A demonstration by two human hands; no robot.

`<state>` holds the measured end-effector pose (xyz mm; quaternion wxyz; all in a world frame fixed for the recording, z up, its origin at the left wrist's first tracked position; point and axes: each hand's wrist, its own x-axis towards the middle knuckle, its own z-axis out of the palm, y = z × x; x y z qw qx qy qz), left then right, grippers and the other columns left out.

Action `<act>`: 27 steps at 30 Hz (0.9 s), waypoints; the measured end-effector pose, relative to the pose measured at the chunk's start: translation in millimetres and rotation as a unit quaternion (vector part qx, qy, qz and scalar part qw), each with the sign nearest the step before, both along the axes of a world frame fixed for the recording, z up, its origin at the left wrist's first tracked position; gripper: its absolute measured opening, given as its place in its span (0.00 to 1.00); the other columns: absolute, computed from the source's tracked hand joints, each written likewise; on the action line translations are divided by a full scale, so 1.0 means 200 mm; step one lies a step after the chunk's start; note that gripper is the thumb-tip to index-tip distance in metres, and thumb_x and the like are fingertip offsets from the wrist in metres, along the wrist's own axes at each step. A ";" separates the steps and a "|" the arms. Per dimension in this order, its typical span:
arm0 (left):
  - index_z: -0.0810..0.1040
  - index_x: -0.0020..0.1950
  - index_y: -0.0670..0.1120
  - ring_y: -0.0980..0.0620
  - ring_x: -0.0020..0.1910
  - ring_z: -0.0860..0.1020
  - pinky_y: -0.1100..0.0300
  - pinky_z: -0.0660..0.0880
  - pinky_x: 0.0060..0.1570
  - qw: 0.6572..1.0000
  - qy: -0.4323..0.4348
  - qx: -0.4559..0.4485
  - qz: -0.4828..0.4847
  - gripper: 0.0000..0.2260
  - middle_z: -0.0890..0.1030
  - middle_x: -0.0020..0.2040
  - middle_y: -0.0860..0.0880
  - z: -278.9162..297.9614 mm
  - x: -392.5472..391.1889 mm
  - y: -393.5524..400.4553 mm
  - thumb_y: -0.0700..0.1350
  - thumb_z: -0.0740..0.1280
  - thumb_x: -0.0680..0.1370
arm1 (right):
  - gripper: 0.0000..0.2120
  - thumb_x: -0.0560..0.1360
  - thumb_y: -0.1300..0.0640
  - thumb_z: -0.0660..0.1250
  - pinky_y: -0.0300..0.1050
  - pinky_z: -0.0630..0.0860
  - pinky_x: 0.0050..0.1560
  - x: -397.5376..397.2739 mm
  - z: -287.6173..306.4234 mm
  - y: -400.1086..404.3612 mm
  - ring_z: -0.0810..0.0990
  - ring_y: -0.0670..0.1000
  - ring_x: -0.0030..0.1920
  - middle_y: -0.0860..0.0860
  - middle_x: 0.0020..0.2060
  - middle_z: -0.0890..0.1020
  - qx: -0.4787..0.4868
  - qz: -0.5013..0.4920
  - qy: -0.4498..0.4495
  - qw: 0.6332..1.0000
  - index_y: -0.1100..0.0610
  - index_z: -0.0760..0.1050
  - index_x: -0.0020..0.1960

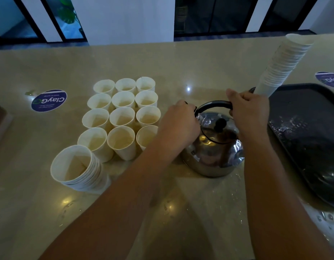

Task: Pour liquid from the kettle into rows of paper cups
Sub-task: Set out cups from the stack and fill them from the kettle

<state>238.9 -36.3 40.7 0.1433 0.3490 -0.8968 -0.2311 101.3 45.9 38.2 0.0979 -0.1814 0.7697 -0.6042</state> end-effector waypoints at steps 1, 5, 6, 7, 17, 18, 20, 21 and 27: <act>0.76 0.47 0.45 0.48 0.46 0.74 0.56 0.69 0.42 1.000 -0.004 -0.004 -0.002 0.03 0.74 0.48 0.47 0.00 0.00 0.00 0.42 0.64 0.79 | 0.21 0.76 0.49 0.71 0.47 0.72 0.39 0.00 -0.01 0.00 0.70 0.50 0.33 0.54 0.30 0.71 0.001 0.001 0.005 1.000 0.66 0.76 0.36; 0.74 0.48 0.43 0.46 0.49 0.74 0.57 0.67 0.44 1.000 0.003 0.000 -0.014 0.03 0.73 0.49 0.46 -0.03 0.01 0.00 0.40 0.61 0.79 | 0.21 0.77 0.49 0.70 0.46 0.71 0.39 -0.01 -0.02 0.01 0.69 0.50 0.32 0.53 0.29 0.72 0.029 0.020 0.033 0.999 0.64 0.74 0.34; 0.76 0.52 0.42 0.46 0.51 0.75 0.58 0.68 0.46 1.000 0.011 0.008 -0.016 0.06 0.74 0.52 0.45 -0.04 0.02 0.00 0.40 0.61 0.79 | 0.21 0.77 0.48 0.70 0.46 0.72 0.40 -0.01 -0.02 0.01 0.70 0.49 0.32 0.52 0.28 0.73 0.044 0.020 0.050 0.998 0.64 0.74 0.35; 0.78 0.58 0.42 0.46 0.54 0.75 0.58 0.69 0.48 0.999 0.021 0.018 -0.017 0.10 0.75 0.55 0.45 -0.05 0.03 0.01 0.40 0.61 0.79 | 0.19 0.77 0.47 0.69 0.47 0.74 0.42 0.00 -0.02 0.01 0.72 0.48 0.33 0.50 0.29 0.75 0.071 0.016 0.080 0.994 0.61 0.75 0.36; 0.71 0.71 0.43 0.52 0.50 0.75 0.66 0.73 0.47 0.930 0.361 -0.031 0.066 0.26 0.74 0.60 0.47 -0.02 0.47 0.21 0.29 0.64 0.73 | 0.02 0.78 0.52 0.71 0.31 0.72 0.36 0.40 0.19 -0.07 0.78 0.40 0.35 0.44 0.35 0.81 -0.037 0.174 0.155 0.972 0.50 0.79 0.47; 0.72 0.69 0.42 0.49 0.49 0.75 0.63 0.73 0.47 0.920 0.380 -0.057 0.077 0.25 0.74 0.59 0.45 -0.03 0.54 0.23 0.29 0.64 0.73 | 0.02 0.78 0.53 0.71 0.32 0.72 0.35 0.45 0.18 -0.09 0.78 0.41 0.33 0.45 0.34 0.81 -0.031 0.202 0.142 0.969 0.49 0.80 0.46; 0.73 0.66 0.41 0.46 0.47 0.74 0.57 0.74 0.46 0.904 0.405 -0.108 0.087 0.23 0.74 0.57 0.45 -0.05 0.67 0.25 0.29 0.64 0.72 | 0.03 0.78 0.51 0.71 0.33 0.73 0.34 0.54 0.17 -0.10 0.79 0.42 0.34 0.45 0.34 0.82 -0.006 0.259 0.128 0.957 0.46 0.80 0.45; 0.73 0.65 0.43 0.43 0.46 0.74 0.54 0.74 0.46 0.896 0.415 -0.128 0.096 0.22 0.73 0.56 0.46 -0.06 0.74 0.26 0.30 0.64 0.72 | 0.03 0.78 0.51 0.71 0.35 0.74 0.35 0.60 0.16 -0.11 0.80 0.43 0.36 0.45 0.35 0.82 0.006 0.296 0.117 0.948 0.46 0.80 0.45; 0.67 0.59 0.45 0.42 0.55 0.69 0.43 0.69 0.47 0.847 0.445 -0.208 0.203 0.20 0.65 0.55 0.35 -0.20 1.00 0.26 0.39 0.66 0.68 | 0.03 0.77 0.49 0.71 0.43 0.78 0.37 0.87 0.09 -0.19 0.79 0.46 0.36 0.47 0.35 0.82 0.046 0.428 0.088 0.898 0.48 0.82 0.47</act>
